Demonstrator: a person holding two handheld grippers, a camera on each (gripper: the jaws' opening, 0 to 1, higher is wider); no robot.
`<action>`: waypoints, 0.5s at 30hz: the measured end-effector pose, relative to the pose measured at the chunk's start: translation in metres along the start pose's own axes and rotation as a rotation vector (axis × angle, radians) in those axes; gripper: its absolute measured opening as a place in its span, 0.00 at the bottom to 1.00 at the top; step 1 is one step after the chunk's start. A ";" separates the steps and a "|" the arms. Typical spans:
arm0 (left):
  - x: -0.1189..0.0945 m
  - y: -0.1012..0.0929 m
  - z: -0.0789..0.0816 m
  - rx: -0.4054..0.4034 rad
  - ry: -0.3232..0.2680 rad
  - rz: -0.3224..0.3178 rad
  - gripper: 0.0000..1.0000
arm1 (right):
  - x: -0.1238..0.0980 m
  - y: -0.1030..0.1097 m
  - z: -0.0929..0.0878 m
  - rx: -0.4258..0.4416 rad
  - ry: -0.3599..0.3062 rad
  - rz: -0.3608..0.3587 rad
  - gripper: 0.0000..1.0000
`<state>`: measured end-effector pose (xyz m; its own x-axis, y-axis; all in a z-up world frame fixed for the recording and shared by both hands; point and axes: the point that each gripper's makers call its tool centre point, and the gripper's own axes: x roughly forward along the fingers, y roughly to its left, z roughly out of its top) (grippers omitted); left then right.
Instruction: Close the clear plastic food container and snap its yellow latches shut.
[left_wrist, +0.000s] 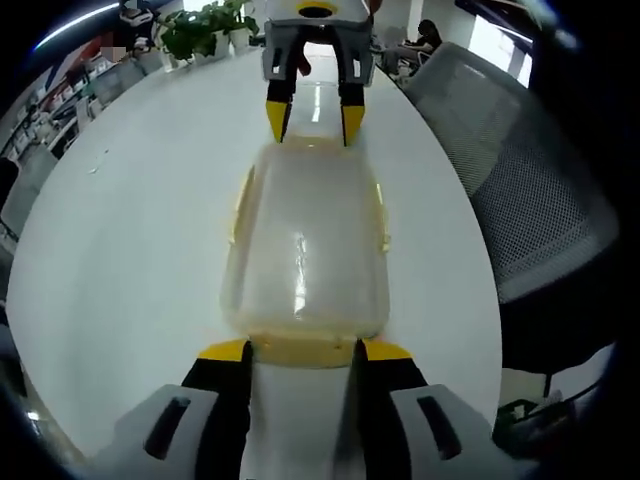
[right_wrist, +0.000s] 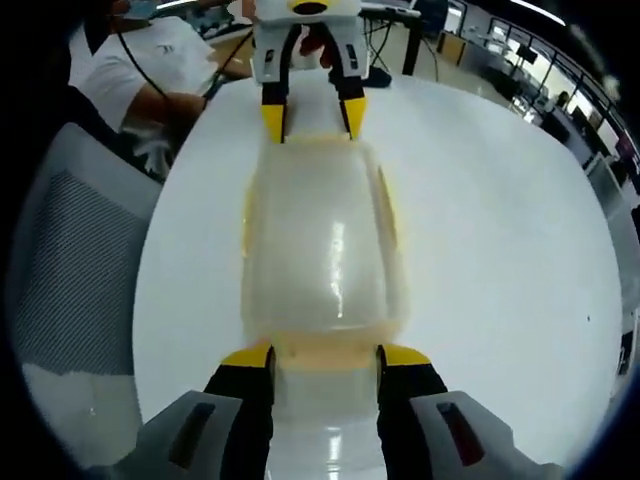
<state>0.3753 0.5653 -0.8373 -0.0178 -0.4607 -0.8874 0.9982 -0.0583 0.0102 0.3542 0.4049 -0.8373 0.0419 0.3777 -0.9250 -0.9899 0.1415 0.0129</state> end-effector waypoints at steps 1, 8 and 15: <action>0.000 0.000 0.000 0.001 0.001 -0.002 0.40 | 0.000 0.000 0.000 0.001 0.003 0.001 0.40; 0.000 0.000 0.000 0.003 0.000 0.000 0.39 | 0.002 0.000 -0.001 -0.020 0.024 0.011 0.40; -0.001 0.001 -0.001 0.000 -0.001 0.001 0.39 | 0.003 0.000 0.000 -0.020 0.080 -0.013 0.39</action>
<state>0.3760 0.5663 -0.8367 -0.0165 -0.4618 -0.8868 0.9983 -0.0575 0.0114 0.3545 0.4060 -0.8399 0.0442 0.3013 -0.9525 -0.9918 0.1275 -0.0057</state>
